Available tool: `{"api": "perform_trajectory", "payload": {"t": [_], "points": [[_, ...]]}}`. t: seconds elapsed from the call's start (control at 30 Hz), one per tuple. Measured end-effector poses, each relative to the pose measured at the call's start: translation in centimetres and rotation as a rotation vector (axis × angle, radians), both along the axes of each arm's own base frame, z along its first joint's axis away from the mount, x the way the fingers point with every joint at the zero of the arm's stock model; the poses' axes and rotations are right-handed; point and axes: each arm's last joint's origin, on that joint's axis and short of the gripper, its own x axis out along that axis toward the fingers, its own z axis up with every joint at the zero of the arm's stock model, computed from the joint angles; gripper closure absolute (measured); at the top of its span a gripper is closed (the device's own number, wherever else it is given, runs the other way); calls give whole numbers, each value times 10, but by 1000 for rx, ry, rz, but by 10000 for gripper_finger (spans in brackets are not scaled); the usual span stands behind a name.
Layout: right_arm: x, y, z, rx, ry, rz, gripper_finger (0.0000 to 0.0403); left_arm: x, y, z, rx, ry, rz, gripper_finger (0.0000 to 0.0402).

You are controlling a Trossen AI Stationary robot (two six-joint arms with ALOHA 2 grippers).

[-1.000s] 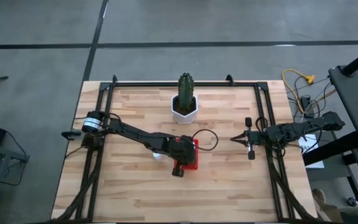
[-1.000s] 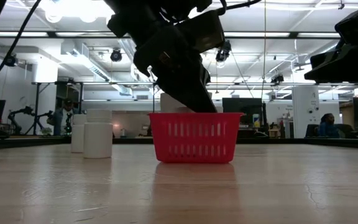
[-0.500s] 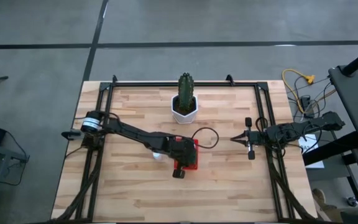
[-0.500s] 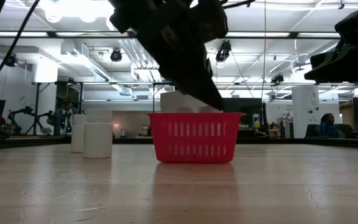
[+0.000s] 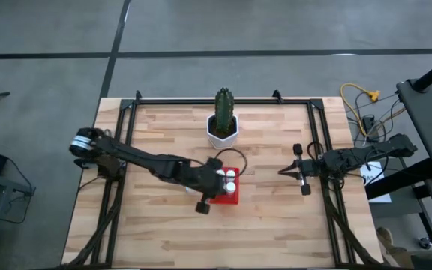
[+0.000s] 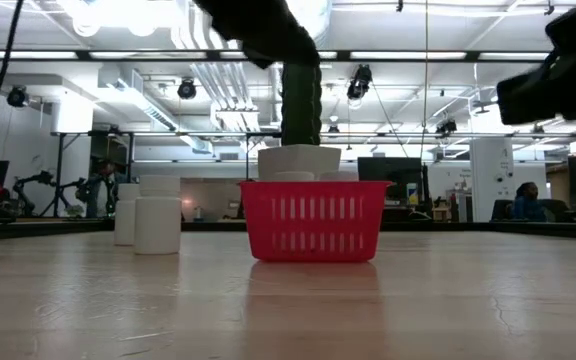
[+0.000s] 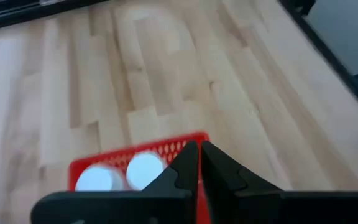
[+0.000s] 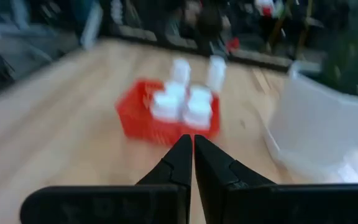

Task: Pick and place pill bottles into a basket
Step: Adjust the white pill bottle in the red bin

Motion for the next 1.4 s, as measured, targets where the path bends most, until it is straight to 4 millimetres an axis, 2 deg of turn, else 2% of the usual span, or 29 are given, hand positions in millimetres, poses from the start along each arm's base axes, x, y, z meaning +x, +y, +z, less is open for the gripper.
{"api": "perform_trajectory", "payload": {"t": [0.17, 0.4, 0.6, 0.73, 0.93, 1.2, 1.4], "points": [[5, 3, 10, 55, -91, 53, 394, -27, -2, -3, 53, -49, 52, 402], [17, 6, 8, 144, -71, 36, 394, -62, 5, -14, 40, -126, 67, 402], [34, 12, 19, 148, -48, 58, 394, -87, 14, -20, 70, -158, 125, 402], [54, 18, 28, 132, 16, 55, 394, -97, 17, -25, 64, -182, 131, 402], [93, 31, 39, 64, 60, 99, 394, -105, 19, -34, 57, -203, 131, 402], [153, 55, 32, 62, 188, 131, 395, -106, 20, -35, 66, -196, 127, 402], [185, 75, 32, 109, 254, 172, 395, -109, 20, -37, 75, -171, 126, 402]]}}
